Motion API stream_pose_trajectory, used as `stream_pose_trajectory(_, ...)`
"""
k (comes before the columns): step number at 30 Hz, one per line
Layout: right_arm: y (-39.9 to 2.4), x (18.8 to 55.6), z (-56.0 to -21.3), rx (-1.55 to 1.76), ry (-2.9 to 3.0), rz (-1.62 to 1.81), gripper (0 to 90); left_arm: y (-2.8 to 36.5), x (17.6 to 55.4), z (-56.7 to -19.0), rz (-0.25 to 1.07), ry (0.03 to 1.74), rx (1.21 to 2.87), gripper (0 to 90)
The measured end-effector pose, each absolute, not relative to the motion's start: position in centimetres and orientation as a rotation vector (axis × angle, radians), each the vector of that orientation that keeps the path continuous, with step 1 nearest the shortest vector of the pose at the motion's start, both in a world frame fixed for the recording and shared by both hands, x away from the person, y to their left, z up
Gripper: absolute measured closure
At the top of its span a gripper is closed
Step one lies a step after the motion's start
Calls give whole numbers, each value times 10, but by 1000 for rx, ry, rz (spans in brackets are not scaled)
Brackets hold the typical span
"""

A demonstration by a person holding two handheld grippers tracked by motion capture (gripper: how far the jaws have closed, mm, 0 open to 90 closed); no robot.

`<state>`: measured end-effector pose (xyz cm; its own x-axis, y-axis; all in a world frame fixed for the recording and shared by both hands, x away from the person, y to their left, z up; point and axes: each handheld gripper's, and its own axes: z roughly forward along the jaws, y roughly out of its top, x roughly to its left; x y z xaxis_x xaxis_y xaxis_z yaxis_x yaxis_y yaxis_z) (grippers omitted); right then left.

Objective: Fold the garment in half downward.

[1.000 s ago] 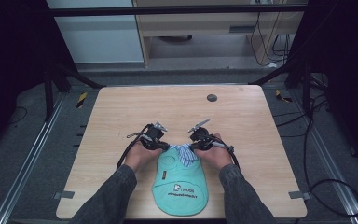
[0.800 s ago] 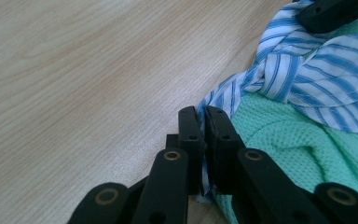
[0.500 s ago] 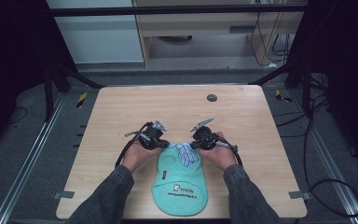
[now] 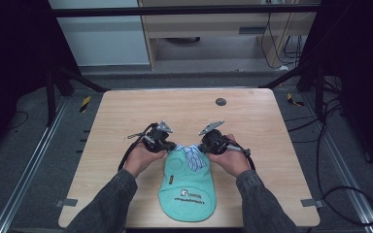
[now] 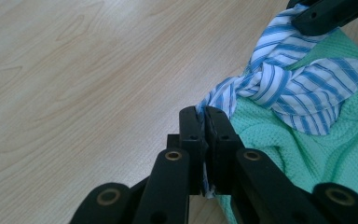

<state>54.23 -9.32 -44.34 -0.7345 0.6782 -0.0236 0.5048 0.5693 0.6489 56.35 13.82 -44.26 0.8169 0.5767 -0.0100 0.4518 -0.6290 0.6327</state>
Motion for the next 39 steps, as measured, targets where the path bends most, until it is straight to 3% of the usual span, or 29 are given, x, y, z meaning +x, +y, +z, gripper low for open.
stream_pose_trajectory(39,-95,551,-412,861,2533,897,840,136,570,-411,309,692,2358,868)
